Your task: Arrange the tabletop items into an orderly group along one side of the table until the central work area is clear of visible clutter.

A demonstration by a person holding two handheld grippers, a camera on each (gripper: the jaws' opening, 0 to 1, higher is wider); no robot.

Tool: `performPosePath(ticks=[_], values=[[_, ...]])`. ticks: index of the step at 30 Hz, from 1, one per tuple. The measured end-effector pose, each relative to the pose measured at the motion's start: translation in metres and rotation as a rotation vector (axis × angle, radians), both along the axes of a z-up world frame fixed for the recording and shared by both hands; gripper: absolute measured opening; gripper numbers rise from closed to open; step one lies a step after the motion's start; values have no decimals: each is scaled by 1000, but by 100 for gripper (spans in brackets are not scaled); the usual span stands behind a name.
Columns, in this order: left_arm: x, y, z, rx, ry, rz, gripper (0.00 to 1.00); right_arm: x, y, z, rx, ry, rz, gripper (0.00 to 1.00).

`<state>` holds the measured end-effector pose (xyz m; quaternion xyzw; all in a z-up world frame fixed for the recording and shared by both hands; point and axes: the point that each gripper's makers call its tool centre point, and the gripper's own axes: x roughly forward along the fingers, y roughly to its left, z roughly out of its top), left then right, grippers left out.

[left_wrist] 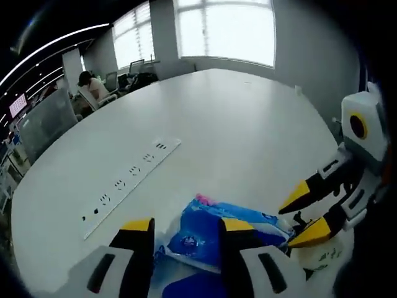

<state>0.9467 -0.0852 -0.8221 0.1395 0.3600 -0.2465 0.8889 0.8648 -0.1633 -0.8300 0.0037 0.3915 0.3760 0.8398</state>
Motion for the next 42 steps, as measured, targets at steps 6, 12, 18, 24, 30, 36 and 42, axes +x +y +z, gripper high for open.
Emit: performPosePath(ticks=[6, 12, 18, 24, 30, 36, 42], values=[[3, 8, -6, -15, 27, 56, 27, -1, 6, -10, -20, 37, 31, 18], [2, 9, -14, 8, 49, 54, 13, -4, 7, -16, -38, 53, 48, 10], [0, 7, -15, 6, 51, 38, 4, -2, 3, -17, -74, 19, 71, 0], [-2, 3, -12, 5, 44, 15, 0, -1, 0, -17, -81, 15, 69, 0], [-3, 1, -3, 0, 25, 5, 0, 3, -9, -12, -88, 0, 66, 0], [-8, -5, 14, -16, -9, 10, 0, 6, -20, -1, -94, -32, 72, 0], [-13, -7, 27, -34, -26, 22, 0, 7, -27, 12, -112, -73, 104, 0]])
